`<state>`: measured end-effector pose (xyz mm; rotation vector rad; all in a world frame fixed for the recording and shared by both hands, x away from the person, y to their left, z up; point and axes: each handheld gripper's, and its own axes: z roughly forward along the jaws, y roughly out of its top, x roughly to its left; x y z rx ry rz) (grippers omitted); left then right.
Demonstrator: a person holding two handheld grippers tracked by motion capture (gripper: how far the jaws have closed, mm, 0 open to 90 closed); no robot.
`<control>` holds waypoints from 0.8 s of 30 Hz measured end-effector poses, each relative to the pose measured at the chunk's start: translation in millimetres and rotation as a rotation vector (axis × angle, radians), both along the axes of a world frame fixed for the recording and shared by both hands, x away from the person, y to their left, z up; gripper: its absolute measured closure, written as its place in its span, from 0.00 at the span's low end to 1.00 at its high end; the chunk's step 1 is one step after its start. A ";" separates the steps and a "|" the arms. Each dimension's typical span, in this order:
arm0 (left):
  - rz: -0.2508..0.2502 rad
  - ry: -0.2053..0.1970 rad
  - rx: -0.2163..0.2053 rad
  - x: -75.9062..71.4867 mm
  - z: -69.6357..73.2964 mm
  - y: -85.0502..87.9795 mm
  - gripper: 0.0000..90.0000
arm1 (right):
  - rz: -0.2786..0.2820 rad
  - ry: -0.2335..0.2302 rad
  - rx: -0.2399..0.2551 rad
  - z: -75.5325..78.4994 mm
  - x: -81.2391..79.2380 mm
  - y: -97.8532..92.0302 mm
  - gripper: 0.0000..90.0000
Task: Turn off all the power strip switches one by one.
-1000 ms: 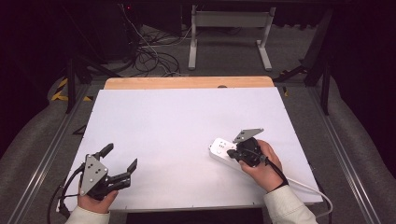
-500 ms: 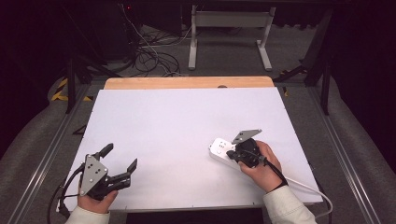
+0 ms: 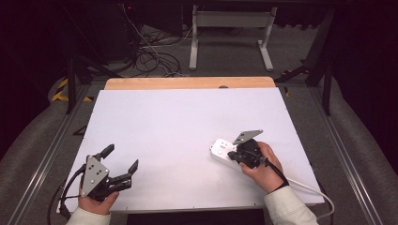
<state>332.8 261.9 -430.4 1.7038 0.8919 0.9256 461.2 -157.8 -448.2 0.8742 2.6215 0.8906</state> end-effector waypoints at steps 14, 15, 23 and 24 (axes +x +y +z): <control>0.002 0.008 -0.004 2.0 -0.6 0.6 0.15 | 0.015 -0.107 0.139 32.0 -12.2 -8.6 1.00; 0.001 0.008 -0.002 1.8 -0.5 0.6 0.15 | 0.016 -0.102 0.131 29.9 -11.5 -7.2 1.00; 0.000 0.000 0.003 1.2 0.0 0.9 0.15 | 0.010 -0.109 0.129 30.1 -11.1 -6.5 1.00; 0.000 0.000 0.003 1.2 0.0 0.9 0.15 | 0.010 -0.109 0.129 30.1 -11.1 -6.5 1.00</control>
